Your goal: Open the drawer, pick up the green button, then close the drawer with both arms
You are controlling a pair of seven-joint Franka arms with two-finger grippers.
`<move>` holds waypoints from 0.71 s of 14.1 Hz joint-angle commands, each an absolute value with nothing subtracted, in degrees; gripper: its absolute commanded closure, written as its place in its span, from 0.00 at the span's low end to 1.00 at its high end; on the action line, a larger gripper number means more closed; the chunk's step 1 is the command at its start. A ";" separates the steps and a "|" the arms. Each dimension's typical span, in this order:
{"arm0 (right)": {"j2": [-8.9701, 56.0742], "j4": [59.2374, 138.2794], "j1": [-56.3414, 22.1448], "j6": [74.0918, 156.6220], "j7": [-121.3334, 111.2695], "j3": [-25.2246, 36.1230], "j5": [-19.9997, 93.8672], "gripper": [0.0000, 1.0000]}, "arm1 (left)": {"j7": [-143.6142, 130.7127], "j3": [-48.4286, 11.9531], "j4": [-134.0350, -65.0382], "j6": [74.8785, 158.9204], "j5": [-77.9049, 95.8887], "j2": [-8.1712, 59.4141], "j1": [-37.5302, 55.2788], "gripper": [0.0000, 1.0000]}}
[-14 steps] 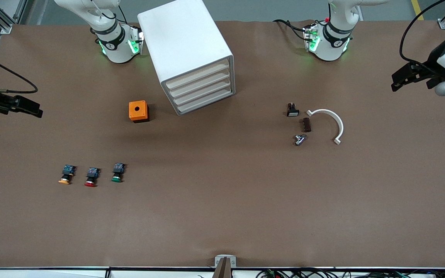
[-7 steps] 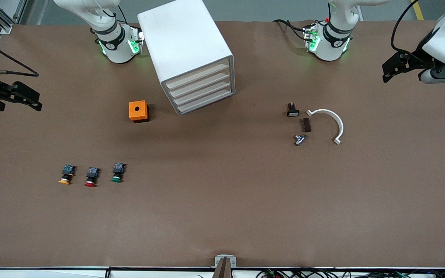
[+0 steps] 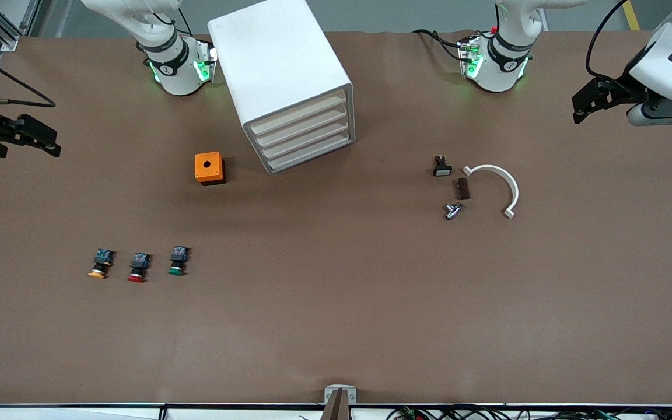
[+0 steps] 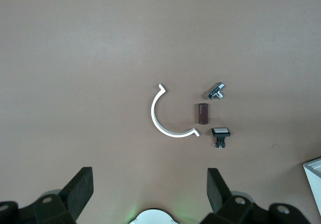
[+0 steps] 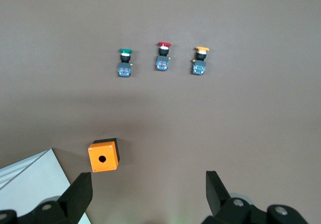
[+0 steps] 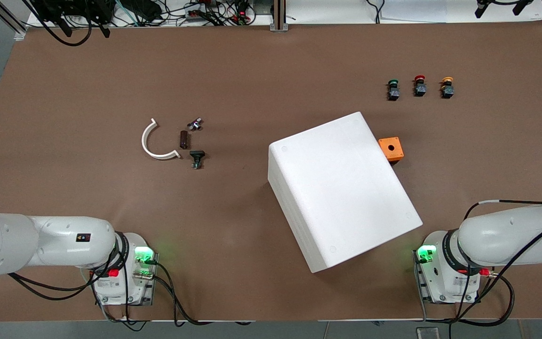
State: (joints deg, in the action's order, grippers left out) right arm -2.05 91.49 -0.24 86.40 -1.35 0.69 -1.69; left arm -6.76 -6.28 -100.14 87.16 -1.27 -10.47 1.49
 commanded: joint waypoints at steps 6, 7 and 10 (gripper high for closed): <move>-6.50 97.73 1.23 89.12 -2.72 0.53 -1.23 0.00 | -5.71 -7.21 -98.53 87.28 -1.41 -10.28 0.88 0.00; -6.59 97.73 1.23 89.73 -2.72 0.53 -1.23 0.00 | -5.71 -7.21 -98.18 87.28 -1.41 -10.11 0.79 0.00; -6.59 97.91 1.32 90.87 -2.81 0.70 -1.23 0.00 | -5.80 -6.68 -95.55 86.32 -1.32 -8.09 0.62 0.00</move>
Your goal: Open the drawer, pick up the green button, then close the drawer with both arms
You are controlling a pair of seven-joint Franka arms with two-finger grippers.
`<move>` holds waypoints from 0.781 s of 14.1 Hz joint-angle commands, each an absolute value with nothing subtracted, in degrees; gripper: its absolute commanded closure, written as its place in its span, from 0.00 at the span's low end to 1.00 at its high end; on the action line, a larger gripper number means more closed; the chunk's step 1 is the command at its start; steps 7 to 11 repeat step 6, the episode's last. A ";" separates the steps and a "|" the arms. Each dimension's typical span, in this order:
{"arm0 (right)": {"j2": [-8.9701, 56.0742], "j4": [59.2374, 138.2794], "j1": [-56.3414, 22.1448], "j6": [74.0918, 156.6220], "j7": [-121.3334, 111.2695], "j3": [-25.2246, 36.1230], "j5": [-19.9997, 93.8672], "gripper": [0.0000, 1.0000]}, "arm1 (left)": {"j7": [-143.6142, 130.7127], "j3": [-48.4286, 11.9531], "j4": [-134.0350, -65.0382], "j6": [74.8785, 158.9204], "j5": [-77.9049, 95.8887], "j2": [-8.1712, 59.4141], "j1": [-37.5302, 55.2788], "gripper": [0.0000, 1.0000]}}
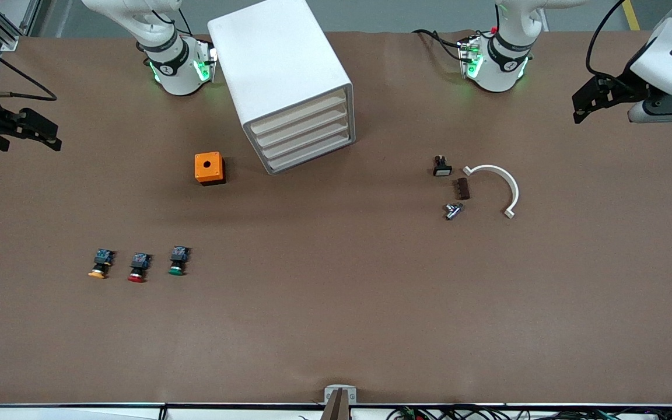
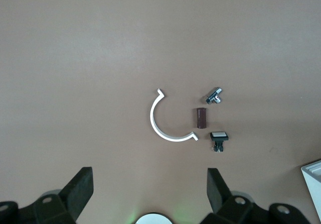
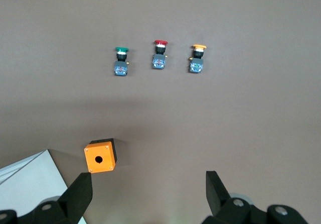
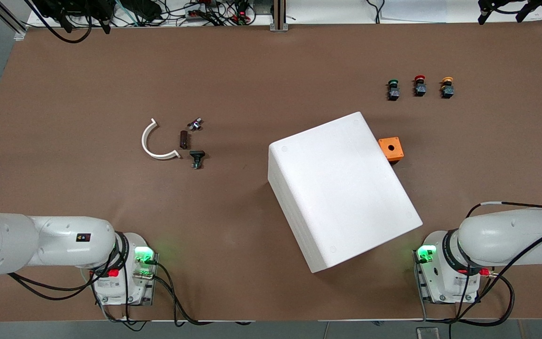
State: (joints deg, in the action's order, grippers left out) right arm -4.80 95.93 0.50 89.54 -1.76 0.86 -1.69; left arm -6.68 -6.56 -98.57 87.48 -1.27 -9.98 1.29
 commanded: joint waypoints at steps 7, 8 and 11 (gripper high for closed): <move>-6.59 98.09 1.32 93.07 -4.65 1.49 0.35 0.00 | -6.33 -6.59 -94.48 85.69 -1.32 -7.12 0.18 0.00; -6.59 98.09 1.32 93.07 -4.65 1.49 0.35 0.00 | -6.33 -6.59 -94.48 85.69 -1.32 -7.12 0.18 0.00; -6.59 98.09 1.32 93.07 -4.65 1.49 0.35 0.00 | -6.33 -6.59 -94.48 85.69 -1.32 -7.12 0.18 0.00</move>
